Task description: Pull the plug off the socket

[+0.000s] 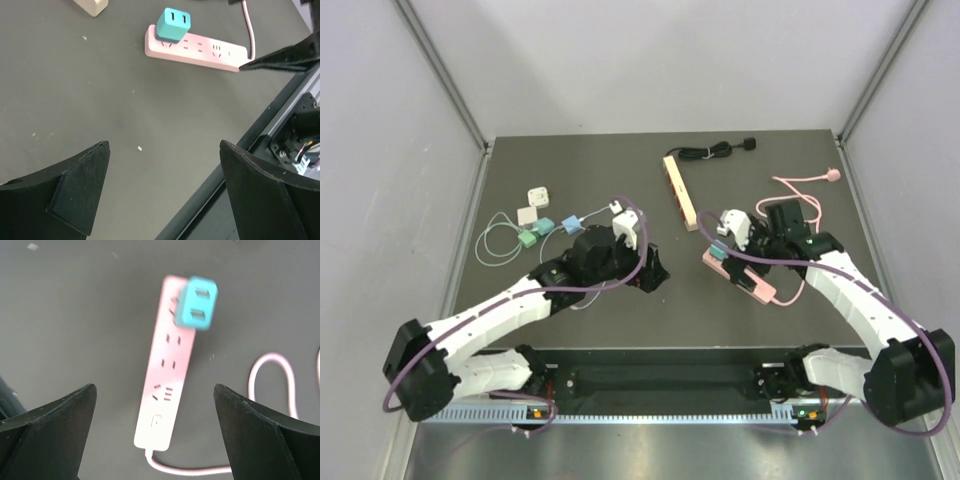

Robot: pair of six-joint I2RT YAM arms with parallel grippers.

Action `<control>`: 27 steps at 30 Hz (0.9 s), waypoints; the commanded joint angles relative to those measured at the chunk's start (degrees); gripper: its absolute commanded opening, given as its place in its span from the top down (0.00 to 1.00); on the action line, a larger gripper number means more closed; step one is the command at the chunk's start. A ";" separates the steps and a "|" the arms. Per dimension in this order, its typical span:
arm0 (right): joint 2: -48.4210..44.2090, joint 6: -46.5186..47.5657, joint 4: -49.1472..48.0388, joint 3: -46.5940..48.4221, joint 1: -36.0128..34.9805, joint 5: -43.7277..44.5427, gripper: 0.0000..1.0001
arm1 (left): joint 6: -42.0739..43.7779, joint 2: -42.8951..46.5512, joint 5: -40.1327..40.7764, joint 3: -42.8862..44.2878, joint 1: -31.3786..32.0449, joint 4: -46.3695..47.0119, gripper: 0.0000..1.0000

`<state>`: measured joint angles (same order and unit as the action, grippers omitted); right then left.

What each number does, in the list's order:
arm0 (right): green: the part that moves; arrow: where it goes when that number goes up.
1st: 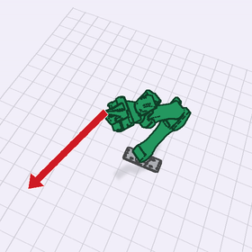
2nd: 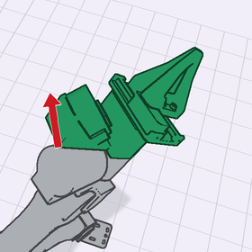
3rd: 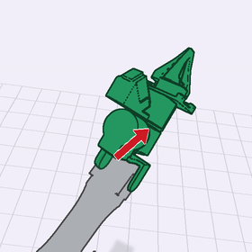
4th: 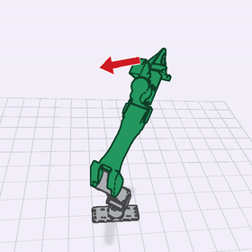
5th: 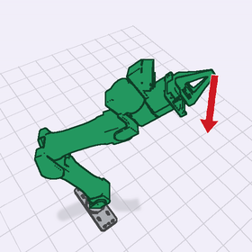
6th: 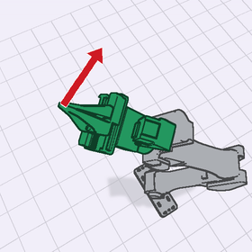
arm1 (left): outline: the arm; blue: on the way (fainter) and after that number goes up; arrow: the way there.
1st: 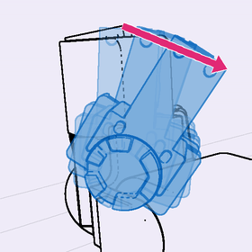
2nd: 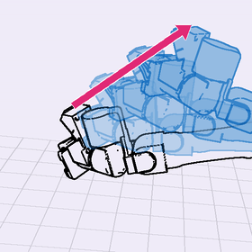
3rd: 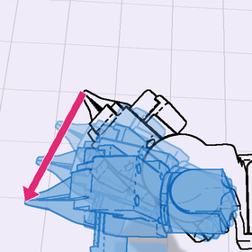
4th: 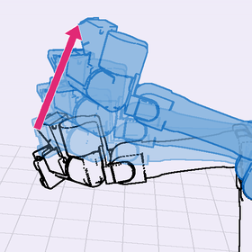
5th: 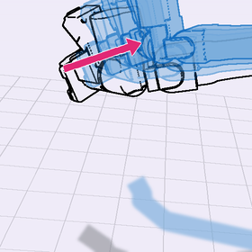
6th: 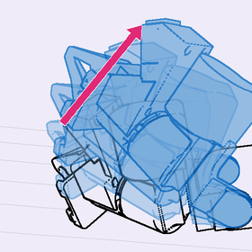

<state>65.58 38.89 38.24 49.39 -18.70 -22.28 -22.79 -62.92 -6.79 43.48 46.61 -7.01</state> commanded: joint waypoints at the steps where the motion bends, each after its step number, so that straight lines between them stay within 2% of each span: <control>1: -2.91 -2.33 -6.67 -2.71 4.01 1.46 0.00 | -2.08 -5.00 -1.48 4.58 0.15 9.80 0.05; 7: -0.90 -3.03 -6.16 -2.10 8.75 1.28 0.02 | -2.26 -15.73 -2.17 8.54 0.15 13.59 0.09; 10: -0.81 -4.53 -4.76 -1.57 13.05 -2.22 0.10 | -3.05 -21.01 -3.05 11.70 0.06 15.18 0.11; 14: 2.08 -3.92 0.16 -0.26 18.25 -13.80 0.45 | -3.49 -27.16 -4.38 16.70 0.50 16.85 0.14; 15: 4.36 -3.30 3.39 0.79 20.26 -16.10 0.64 | -3.32 -29.43 -4.29 17.59 0.76 17.02 0.14; 16: 5.77 -1.99 5.94 1.58 21.85 -18.74 0.75 | -2.71 -30.41 -4.37 19.43 0.94 17.02 0.15; 17: 7.09 0.72 7.45 2.72 22.12 -21.72 0.92 | -2.35 -31.47 -4.29 20.32 1.55 17.02 0.16; 18: 9.63 1.27 8.33 3.95 22.47 -22.97 0.98 | -1.39 -33.39 -4.37 21.28 1.90 17.02 0.16; 21: 15.68 5.73 13.51 7.28 22.57 -28.94 1.00 | 0.98 -36.74 -3.85 24.71 2.96 15.63 0.18; 22: 17.63 8.45 20.49 8.70 22.57 -32.44 1.00 | 1.51 -37.45 -3.33 26.20 3.13 14.92 0.18; 23: 19.83 14.92 24.04 10.19 22.57 -34.04 1.00 | 1.95 -38.06 -2.62 26.82 3.31 14.48 0.18; 27: 32.38 27.10 37.85 17.39 22.65 -38.79 1.00 | 4.06 -41.22 2.64 30.07 4.45 10.62 0.18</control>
<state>92.25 52.86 61.80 62.13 3.51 -52.10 -21.67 -102.83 -7.84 70.00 50.33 4.75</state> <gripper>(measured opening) 0.003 0.818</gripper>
